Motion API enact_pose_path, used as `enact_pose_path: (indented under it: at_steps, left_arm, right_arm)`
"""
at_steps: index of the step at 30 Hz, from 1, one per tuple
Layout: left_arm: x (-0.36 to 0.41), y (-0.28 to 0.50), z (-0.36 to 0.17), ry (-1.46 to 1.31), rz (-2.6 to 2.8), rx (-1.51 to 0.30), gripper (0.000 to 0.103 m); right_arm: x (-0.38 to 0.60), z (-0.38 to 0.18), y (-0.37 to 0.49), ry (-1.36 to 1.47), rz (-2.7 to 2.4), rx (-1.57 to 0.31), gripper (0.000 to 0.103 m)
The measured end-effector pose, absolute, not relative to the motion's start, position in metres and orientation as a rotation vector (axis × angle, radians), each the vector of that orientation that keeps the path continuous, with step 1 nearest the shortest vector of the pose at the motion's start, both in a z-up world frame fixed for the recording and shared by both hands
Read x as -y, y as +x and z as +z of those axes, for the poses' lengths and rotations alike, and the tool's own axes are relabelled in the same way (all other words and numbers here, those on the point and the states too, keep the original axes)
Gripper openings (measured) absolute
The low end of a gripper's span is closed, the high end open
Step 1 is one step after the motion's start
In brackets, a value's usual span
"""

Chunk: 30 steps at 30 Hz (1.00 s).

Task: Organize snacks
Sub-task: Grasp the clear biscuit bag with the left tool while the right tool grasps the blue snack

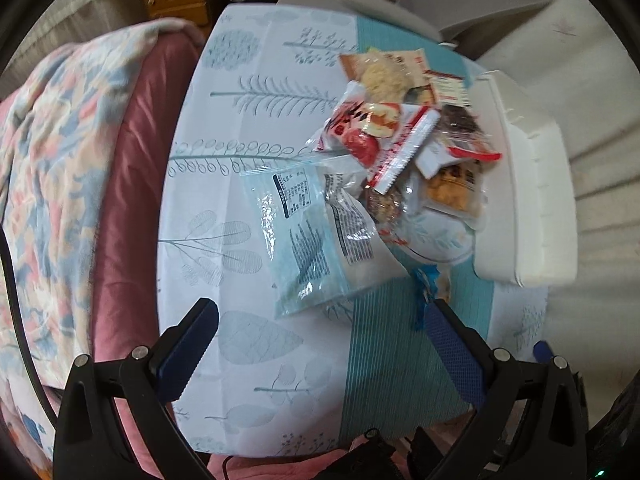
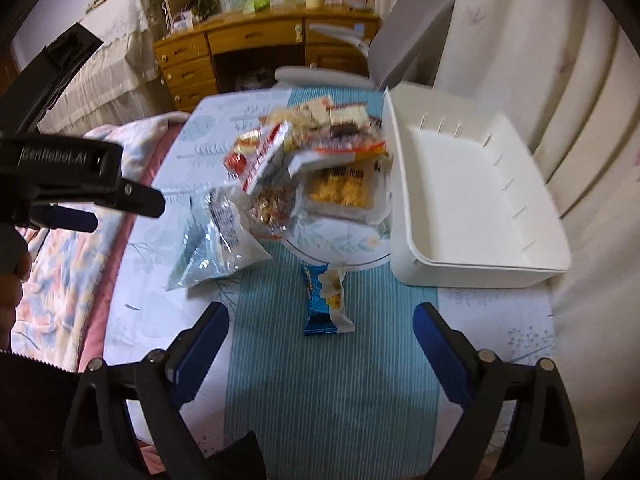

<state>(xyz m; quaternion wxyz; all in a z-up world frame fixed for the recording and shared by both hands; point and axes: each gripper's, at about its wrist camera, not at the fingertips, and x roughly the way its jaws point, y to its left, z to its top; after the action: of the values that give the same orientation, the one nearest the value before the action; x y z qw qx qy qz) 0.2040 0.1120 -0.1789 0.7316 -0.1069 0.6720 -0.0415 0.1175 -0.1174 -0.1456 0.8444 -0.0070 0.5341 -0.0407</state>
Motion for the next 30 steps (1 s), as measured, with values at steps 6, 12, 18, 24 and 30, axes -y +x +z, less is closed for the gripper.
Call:
enact_pose_path:
  at_steps: [6,12,18,24,30]
  left_arm:
    - [-0.108,0.232,-0.219,-0.273,-0.036,-1.548,0.102]
    - [-0.107,0.255,-0.252,-0.304,0.030,-1.603,0.099]
    - [-0.106,0.267,-0.275,-0.334,0.056,-1.637,0.099]
    - [-0.102,0.278,-0.291,-0.349,0.059,-1.665,0.098]
    - [-0.104,0.291,-0.311,-0.390,0.078,-1.699,0.097]
  right_arm:
    - [0.131,-0.183,0.138,0.001,-0.039,-1.235,0.086]
    - [0.138,-0.212,0.152,0.027,0.002,-1.339,0.083]
    - [0.139,-0.234,0.161,0.042,0.037,-1.400,0.080]
    - [0.142,-0.248,0.167,0.046,0.037,-1.430,0.071]
    - [0.145,-0.256,0.174,0.046,0.034,-1.448,0.059]
